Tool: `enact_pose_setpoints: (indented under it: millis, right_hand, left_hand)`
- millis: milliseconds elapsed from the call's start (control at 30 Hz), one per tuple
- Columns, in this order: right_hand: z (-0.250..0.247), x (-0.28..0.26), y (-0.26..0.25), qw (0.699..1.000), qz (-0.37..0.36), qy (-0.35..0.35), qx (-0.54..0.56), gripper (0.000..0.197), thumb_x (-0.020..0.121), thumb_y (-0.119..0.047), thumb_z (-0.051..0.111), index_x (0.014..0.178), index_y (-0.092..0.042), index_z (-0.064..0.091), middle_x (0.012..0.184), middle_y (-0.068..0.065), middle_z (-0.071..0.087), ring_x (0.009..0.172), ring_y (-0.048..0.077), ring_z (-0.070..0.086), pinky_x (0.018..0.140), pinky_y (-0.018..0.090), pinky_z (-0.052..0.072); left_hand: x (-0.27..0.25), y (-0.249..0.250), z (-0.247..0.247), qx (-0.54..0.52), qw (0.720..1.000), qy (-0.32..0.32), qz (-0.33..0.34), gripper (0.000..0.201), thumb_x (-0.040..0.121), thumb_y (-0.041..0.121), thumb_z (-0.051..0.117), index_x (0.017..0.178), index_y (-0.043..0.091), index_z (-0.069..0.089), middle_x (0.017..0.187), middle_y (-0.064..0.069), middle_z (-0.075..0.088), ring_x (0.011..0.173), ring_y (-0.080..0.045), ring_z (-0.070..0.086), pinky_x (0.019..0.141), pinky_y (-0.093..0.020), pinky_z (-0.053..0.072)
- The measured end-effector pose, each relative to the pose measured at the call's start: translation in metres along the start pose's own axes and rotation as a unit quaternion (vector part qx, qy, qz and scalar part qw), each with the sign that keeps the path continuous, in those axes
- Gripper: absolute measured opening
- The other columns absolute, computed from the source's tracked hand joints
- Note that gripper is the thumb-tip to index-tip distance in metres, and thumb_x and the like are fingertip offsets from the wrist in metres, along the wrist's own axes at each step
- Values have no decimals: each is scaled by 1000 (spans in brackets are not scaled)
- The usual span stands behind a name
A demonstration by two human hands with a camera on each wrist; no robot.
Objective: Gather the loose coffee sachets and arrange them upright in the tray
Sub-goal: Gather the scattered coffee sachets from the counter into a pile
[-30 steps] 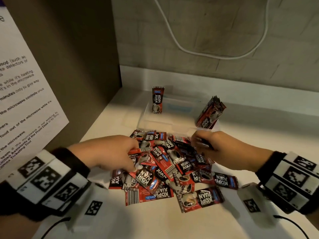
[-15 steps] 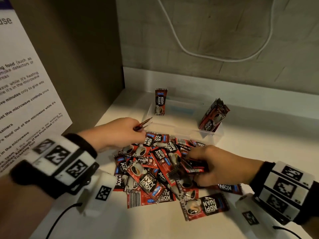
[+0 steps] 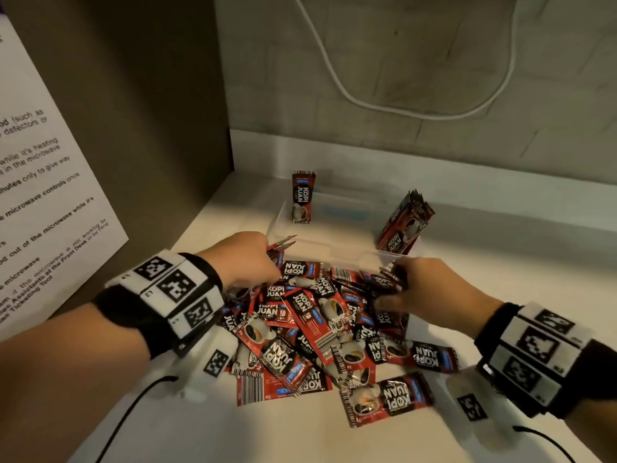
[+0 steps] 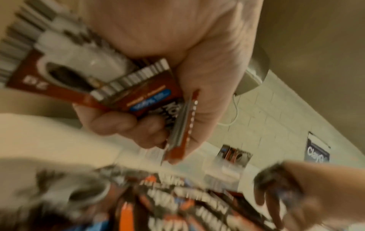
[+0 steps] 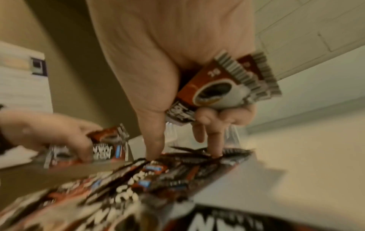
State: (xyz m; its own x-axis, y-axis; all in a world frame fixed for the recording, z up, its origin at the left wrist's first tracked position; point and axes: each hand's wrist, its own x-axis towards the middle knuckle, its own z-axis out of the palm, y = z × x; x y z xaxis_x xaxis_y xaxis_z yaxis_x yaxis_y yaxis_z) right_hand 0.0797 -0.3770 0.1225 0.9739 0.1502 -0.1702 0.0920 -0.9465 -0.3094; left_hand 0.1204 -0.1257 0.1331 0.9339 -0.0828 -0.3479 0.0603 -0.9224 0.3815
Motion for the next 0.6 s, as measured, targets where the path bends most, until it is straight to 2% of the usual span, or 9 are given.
enact_pose_setpoints:
  millis: [67,133,200,267,367,467,533,567,600]
  right_hand:
    - [10,1,-1,999,11,-1,-37,41,73,-45,78,98,-23,55,87,-8,61,72,8,56,62,19,44]
    - [17,2,-3,998,16,2,-60,51,70,-46,80,105,-18,53,93,-4,60,78,14,56,66,23,45]
    - [18,2,-4,999,22,-5,-49,56,67,-41,83,108,-17,53,95,-3,61,78,15,56,65,21,44]
    - [14,0,-6,999,31,-24,-29,60,63,-33,86,109,-16,51,93,-4,60,78,14,56,64,19,45]
    - [5,-2,-8,998,43,-42,-20,66,63,-22,86,116,-14,48,104,3,63,85,17,57,73,25,52]
    - [-6,-6,-5,997,51,-49,11,74,62,-12,84,124,-16,45,107,4,62,87,19,59,74,30,54]
    - [-15,-10,-3,996,51,-61,43,74,60,-9,84,123,-18,46,104,2,62,86,18,62,75,33,56]
    - [-20,-13,-2,994,48,-71,63,68,61,-6,83,119,-18,49,101,2,64,84,17,63,73,31,56]
    - [-26,-17,-1,992,42,-86,87,57,63,-3,80,112,-16,54,96,2,66,77,13,63,66,27,55]
  left_hand:
    - [-7,1,-9,13,1000,0,19,7,84,18,59,85,17,53,84,-3,61,72,-16,58,55,-25,41]
    - [-16,1,-15,17,999,-4,45,9,89,16,56,86,21,49,83,-1,61,67,-12,56,51,-24,39]
    - [-25,1,-17,6,995,-50,90,15,90,10,58,95,23,52,87,-2,66,67,-12,59,54,-23,44]
    - [-36,3,-13,34,980,-117,156,23,88,11,63,107,23,58,94,0,66,78,-14,63,62,-25,49]
    - [-47,6,3,135,950,-177,219,27,80,19,74,98,25,55,91,6,61,78,-11,60,62,-23,49]
    - [-51,9,21,274,913,-145,267,43,72,29,81,89,31,42,83,11,50,78,-11,50,64,-27,45]
    - [-50,11,29,304,902,-122,282,53,69,30,83,88,32,33,76,11,42,77,-13,45,67,-33,46]
    - [-49,12,30,307,902,-119,281,55,70,29,83,89,32,31,73,11,41,75,-13,44,66,-34,46]
    - [-49,13,29,308,903,-121,275,54,71,28,82,91,32,32,71,11,40,73,-13,42,64,-33,44]
